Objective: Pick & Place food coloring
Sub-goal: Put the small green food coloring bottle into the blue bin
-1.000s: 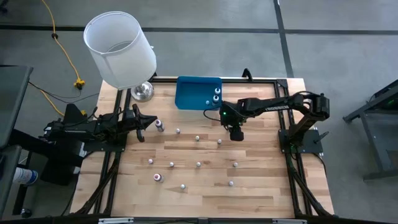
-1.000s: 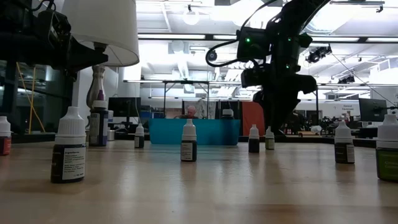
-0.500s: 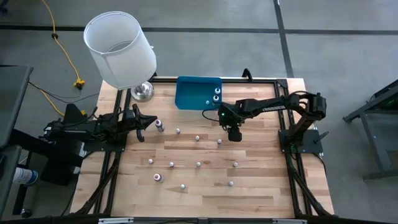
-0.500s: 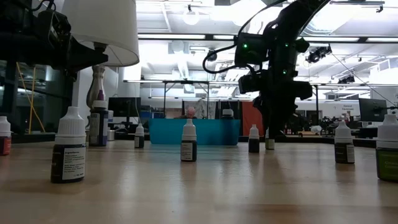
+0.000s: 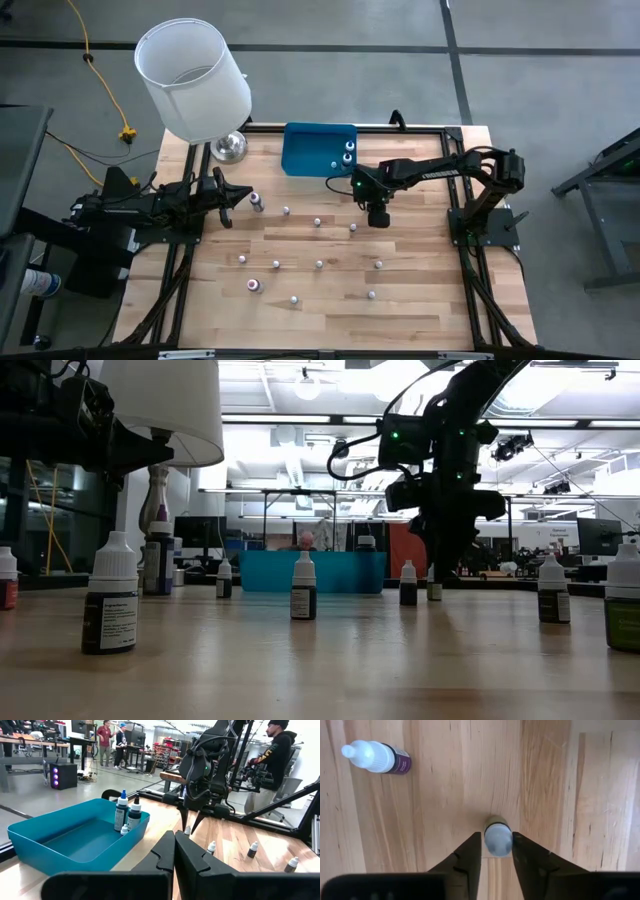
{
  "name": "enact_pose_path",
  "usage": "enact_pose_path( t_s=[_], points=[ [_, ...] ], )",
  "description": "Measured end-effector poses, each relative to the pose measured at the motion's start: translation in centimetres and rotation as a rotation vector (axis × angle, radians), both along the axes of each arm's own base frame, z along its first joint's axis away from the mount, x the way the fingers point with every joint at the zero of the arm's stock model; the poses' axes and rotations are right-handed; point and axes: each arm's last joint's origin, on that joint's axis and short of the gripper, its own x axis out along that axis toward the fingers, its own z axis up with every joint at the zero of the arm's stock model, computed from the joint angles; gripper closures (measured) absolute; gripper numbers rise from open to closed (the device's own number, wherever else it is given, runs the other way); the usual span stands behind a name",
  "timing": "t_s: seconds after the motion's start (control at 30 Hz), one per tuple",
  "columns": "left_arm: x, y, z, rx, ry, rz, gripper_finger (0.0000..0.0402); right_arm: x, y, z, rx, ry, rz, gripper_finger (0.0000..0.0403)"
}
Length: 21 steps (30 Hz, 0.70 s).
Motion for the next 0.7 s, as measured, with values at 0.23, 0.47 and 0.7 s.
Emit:
enact_pose_path(
  t_s=[0.23,0.47,0.7],
  points=[
    [0.0,0.0,0.0,0.0,0.0,0.0,0.0401,0.0,0.0,0.0,0.001,-0.001,0.0,0.0341],
    [0.0,0.0,0.0,0.0,0.0,-0.001,0.0401,0.0,0.0,0.5,0.004,0.001,-0.044,0.0337],
    [0.0,0.0,0.0,0.0,0.0,-0.001,0.0401,0.8,-0.2,3.8,0.001,-0.026,-0.049,0.0349]
  ],
)
